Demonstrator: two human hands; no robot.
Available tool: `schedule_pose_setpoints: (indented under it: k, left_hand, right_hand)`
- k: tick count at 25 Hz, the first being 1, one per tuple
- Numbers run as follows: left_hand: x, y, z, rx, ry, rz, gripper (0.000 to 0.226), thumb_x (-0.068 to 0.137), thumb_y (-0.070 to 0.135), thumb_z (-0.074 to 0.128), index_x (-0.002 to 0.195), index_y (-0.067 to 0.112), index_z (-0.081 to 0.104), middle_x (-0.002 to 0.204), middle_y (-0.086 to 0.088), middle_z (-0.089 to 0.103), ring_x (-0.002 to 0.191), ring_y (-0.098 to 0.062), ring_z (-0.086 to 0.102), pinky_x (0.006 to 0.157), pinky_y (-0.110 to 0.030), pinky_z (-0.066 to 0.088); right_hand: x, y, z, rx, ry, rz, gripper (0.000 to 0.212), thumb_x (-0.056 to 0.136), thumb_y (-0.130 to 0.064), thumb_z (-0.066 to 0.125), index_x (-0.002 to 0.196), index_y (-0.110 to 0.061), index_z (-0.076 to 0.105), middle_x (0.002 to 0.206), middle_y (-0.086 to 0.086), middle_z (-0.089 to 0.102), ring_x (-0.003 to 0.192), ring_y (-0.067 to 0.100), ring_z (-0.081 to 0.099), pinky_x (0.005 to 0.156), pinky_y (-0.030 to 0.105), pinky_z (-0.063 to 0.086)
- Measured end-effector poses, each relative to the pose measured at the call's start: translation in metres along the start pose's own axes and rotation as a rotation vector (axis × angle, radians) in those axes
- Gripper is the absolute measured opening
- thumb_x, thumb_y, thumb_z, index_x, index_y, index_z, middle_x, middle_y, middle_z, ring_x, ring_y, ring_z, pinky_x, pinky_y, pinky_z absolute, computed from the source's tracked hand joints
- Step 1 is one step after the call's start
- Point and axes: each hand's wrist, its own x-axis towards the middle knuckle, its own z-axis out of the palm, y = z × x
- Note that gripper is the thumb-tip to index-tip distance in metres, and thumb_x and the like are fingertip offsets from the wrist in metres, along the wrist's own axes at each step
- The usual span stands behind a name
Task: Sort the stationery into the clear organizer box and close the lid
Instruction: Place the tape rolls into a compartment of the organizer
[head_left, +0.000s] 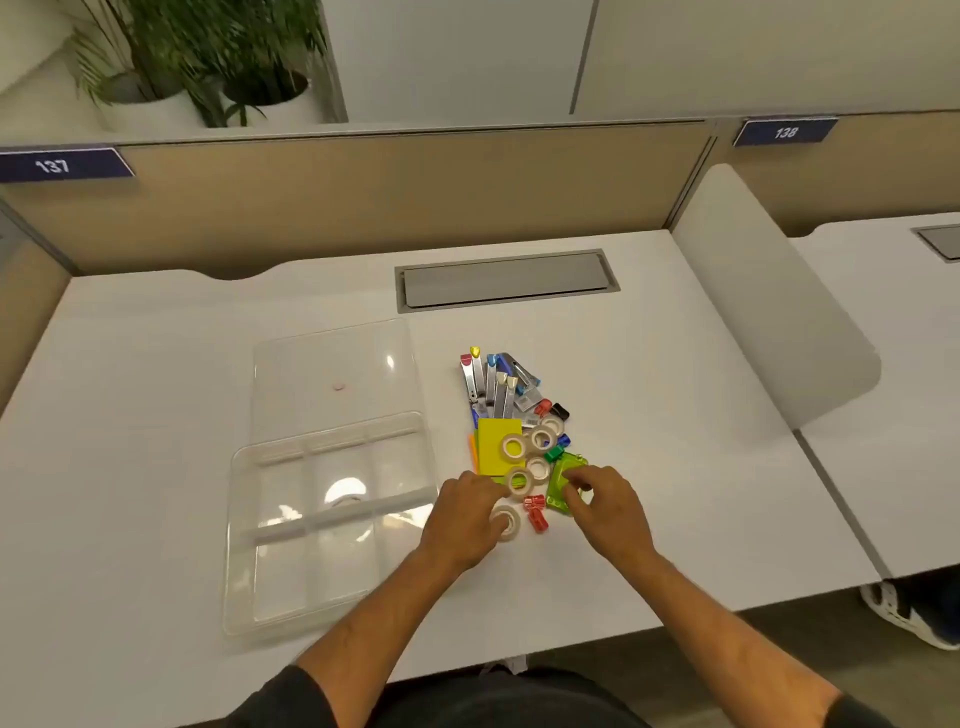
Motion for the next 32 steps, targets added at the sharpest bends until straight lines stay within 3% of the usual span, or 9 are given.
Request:
schedule_pose_setpoints:
  k: [7,15,19,23,28,32]
  left_hand:
    - [0.012,0.006,0.036,0.365,-0.138,-0.016,0.033,0.088,0.035,0.06,0.117,0.021,0.064,0.123,0.0,0.057,0.115,-0.023,0.044,0.095,-0.039,0.034]
    - [0.018,0.003,0.043,0.398,-0.113,-0.035,0.029,0.089,0.029,0.063,0.113,0.014,0.068,0.123,-0.004,0.051,0.113,-0.026,0.044,0.09,-0.04,0.036]
    - [0.017,0.003,0.027,0.285,-0.027,-0.029,0.025,0.09,0.032,0.059,0.104,0.016,0.07,0.117,0.002,0.051,0.107,-0.022,0.044,0.088,-0.035,0.039]
    - [0.005,0.001,0.011,0.068,0.093,-0.075,0.017,0.083,0.035,0.068,0.095,0.022,0.069,0.123,0.006,0.051,0.117,-0.015,0.043,0.095,-0.028,0.038]
    - [-0.009,0.0,-0.002,-0.135,0.132,-0.149,0.016,0.076,0.032,0.073,0.083,0.024,0.063,0.132,0.007,0.052,0.125,-0.01,0.042,0.101,-0.026,0.038]
    - [-0.018,0.004,-0.008,-0.186,0.141,-0.209,0.016,0.078,0.032,0.072,0.088,0.025,0.061,0.125,0.011,0.056,0.116,-0.008,0.045,0.096,-0.022,0.041]
  right_hand:
    - [0.015,0.022,-0.001,-0.052,-0.117,-0.064,0.019,0.089,-0.029,0.066,0.107,-0.026,0.068,0.097,-0.004,0.066,0.089,0.011,0.058,0.074,0.027,0.05]
    - [0.039,0.029,0.006,-0.091,-0.269,-0.173,0.025,0.09,-0.026,0.064,0.113,-0.019,0.067,0.109,0.001,0.066,0.101,0.017,0.058,0.082,0.026,0.045]
    - [0.052,0.026,0.021,-0.112,-0.317,-0.222,0.033,0.089,-0.03,0.065,0.12,-0.02,0.063,0.119,0.001,0.063,0.11,0.019,0.056,0.086,0.031,0.049]
    - [0.06,0.021,0.037,-0.216,-0.313,-0.379,0.03,0.086,-0.037,0.067,0.113,-0.024,0.065,0.122,-0.004,0.058,0.109,0.016,0.049,0.081,0.026,0.049]
    - [0.066,0.019,0.051,-0.361,-0.292,-0.487,0.03,0.077,-0.038,0.074,0.103,-0.022,0.071,0.129,0.005,0.058,0.116,0.029,0.051,0.085,0.041,0.052]
    - [0.064,0.019,0.058,-0.461,-0.336,-0.483,0.031,0.078,-0.037,0.073,0.105,-0.023,0.069,0.132,0.007,0.056,0.122,0.032,0.049,0.093,0.045,0.05]
